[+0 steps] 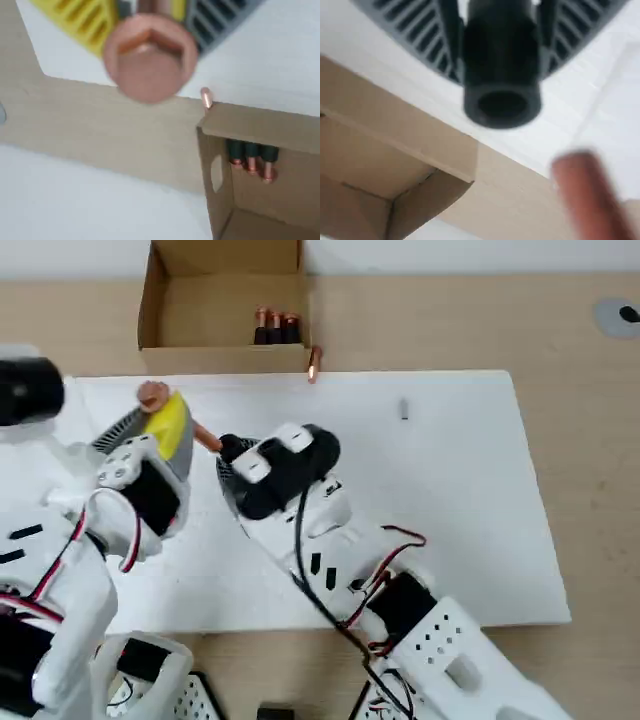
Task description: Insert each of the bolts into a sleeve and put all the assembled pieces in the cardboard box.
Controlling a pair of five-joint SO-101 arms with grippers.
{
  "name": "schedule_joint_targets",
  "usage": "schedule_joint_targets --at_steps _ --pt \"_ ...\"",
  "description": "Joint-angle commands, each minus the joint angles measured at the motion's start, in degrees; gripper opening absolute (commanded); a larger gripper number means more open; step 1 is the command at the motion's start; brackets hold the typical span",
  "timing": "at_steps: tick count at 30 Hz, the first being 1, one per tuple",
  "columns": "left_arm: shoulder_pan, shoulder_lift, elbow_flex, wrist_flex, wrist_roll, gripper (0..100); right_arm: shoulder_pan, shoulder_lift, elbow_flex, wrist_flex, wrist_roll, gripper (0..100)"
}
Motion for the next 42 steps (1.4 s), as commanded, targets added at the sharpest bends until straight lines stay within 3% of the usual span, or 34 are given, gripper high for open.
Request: schedule_joint_targets --at_steps 1,20,30,37,42 --pt "0.8 -0.6 -0.3 0.0 -0.2 0 -0.7 -1.9 -0.2 -1.6 -1.8 1.0" --pt "1.1 -0.3 3.3 -0.7 -2.6 1 -0.7 -2.0 -0.6 -1.3 -1.8 1.0" --pt "0.9 -0.1 3.8 -6.9 -2.3 1 -0.7 -2.2 -0.6 -1.2 -1.8 1.0" --pt "0.7 -0.2 9.1 -7.1 -2.3 1 -0.7 -2.3 -0.6 -1.4 -1.9 1.0" --pt "0.8 -0.7 13.5 -11.9 -2.0 1 -0.7 -2.3 -0.6 -1.3 -1.9 1.0"
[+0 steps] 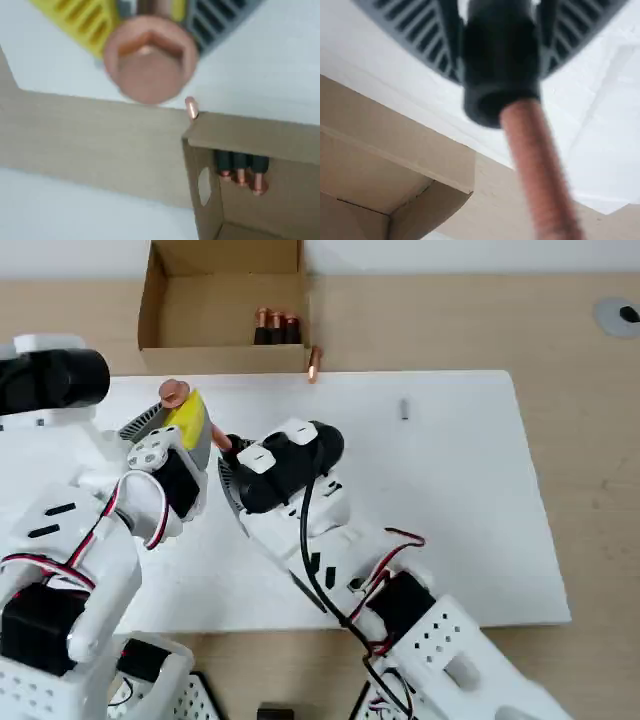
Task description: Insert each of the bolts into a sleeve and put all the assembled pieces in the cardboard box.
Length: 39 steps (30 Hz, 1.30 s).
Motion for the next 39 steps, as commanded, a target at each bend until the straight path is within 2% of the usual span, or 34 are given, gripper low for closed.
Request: schedule_joint_targets --at_steps 1,14,17,22,28,35,39 --pt "0.6 0.0 1.7 -2.9 0.6 1 -0.7 -2.4 -0.7 -1.2 -0.7 1.0" --pt "0.9 0.5 1.7 -2.8 0.4 1 -0.7 -2.4 -0.7 -1.2 -0.7 1.0" --pt "3.1 0.5 1.7 -2.5 0.4 0 -0.7 -2.4 -0.7 -1.2 -0.7 1.0" --pt "8.4 0.5 1.7 -0.5 -3.7 0 -0.7 -2.4 -0.7 -1.1 -0.7 1.0" --pt "9.1 0.6 1.7 -0.4 -6.4 0 -0.8 -2.4 -0.6 -1.1 -0.7 1.0" --pt "9.1 0.7 1.8 -0.4 -6.9 1 -5.8 -2.1 -0.3 -1.1 -0.6 1.0" --pt "8.9 0.7 1.8 -0.4 -7.1 1 -6.1 -2.1 -0.3 -1.1 -0.6 1.0"
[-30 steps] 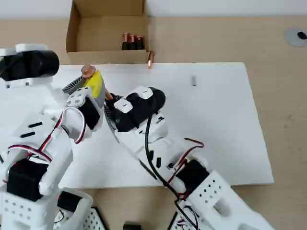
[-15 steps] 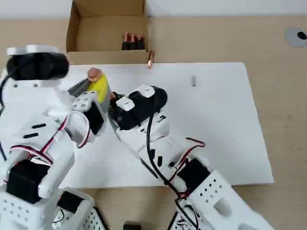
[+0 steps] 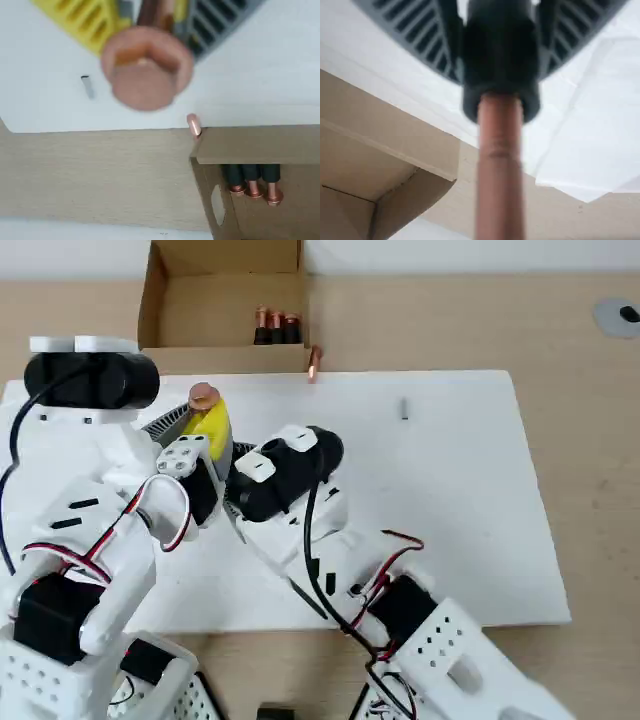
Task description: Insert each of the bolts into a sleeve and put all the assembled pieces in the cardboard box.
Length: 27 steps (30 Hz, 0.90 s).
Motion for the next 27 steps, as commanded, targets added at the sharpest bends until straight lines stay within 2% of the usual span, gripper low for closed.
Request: schedule_joint_targets --at_steps 1,4,10,17,27 --pt "3.0 0.2 -0.3 0.1 -1.3 1 -3.6 -1.4 -0.2 -1.1 -0.4 1.0" --pt "3.2 0.2 0.9 -0.3 -4.3 1 -3.6 -1.4 -0.2 -1.1 -0.4 1.0" --pt "3.4 0.0 -0.2 0.2 -4.0 1 -3.4 -1.4 -0.2 -1.1 -0.4 1.0" --pt "3.0 0.1 -7.2 6.3 1.3 8 -3.2 -1.4 -0.2 -1.1 -0.4 1.0" --pt "2.9 0.1 -13.5 13.2 1.3 12 -3.2 -1.4 -0.2 -1.1 -0.4 0.9"
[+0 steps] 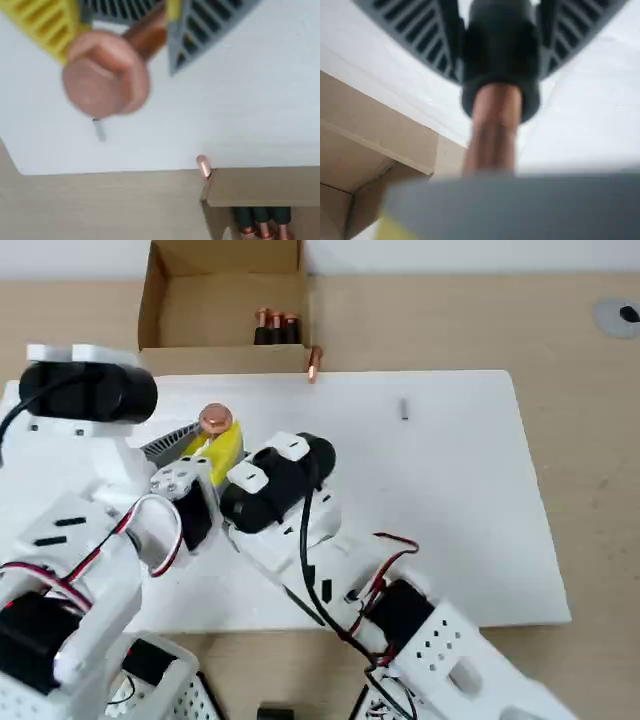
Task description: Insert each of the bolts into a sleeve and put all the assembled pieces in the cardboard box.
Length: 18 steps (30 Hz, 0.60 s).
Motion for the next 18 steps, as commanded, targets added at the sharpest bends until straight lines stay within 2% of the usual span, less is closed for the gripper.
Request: schedule_joint_targets --at_steps 1,9,18 --pt "1.2 -0.1 -5.3 0.8 0.5 12 -1.3 -1.2 -0.1 -1.1 -0.4 0.9" --pt "-9.1 -0.1 -9.8 0.9 0.5 12 -1.3 -1.2 -0.1 -1.1 -0.4 0.9" --pt "-10.2 -0.1 -10.7 2.4 0.4 12 -1.3 -1.2 -0.2 -1.1 -0.4 0.9"
